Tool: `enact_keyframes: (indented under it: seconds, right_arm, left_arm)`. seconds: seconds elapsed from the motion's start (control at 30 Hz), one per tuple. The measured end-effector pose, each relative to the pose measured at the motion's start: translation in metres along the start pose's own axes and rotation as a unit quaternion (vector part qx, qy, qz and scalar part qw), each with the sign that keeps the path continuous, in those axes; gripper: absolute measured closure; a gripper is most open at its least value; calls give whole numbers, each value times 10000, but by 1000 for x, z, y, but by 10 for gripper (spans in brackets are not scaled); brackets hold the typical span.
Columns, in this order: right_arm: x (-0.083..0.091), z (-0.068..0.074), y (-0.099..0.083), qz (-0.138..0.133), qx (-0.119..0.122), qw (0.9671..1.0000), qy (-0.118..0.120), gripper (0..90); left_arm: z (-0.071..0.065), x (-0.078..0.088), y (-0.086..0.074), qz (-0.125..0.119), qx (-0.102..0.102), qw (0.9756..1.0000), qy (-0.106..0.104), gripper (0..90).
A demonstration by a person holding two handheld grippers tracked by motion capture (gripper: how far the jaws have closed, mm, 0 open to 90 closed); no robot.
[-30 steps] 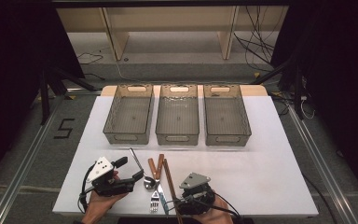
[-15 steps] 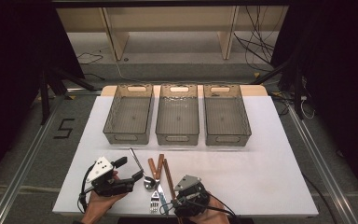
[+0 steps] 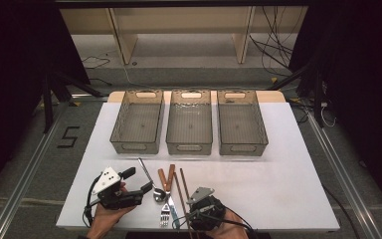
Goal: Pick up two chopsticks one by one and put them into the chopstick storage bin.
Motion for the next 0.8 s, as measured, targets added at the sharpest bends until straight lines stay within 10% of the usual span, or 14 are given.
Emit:
enact_keyframes:
  seconds: [0.4,0.8]
  right_arm:
    - [3,-10,-4,248,36,9997,53,760]
    - [4,-26,-11,459,-110,9989,-71,806]
  left_arm:
    - [0,0,-1,26,4,10000,-4,161]
    - [0,0,-1,42,0,10000,-13,161]
Point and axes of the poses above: each handheld gripper's, and its own axes: x roughly backward along the jaws, y roughly out of its top, z roughly to its left, the point moved 7 cm from there along -x, roughly forward along the jaws, and after that the axes turned 14 degrees about -y, right-handed, at the moved point
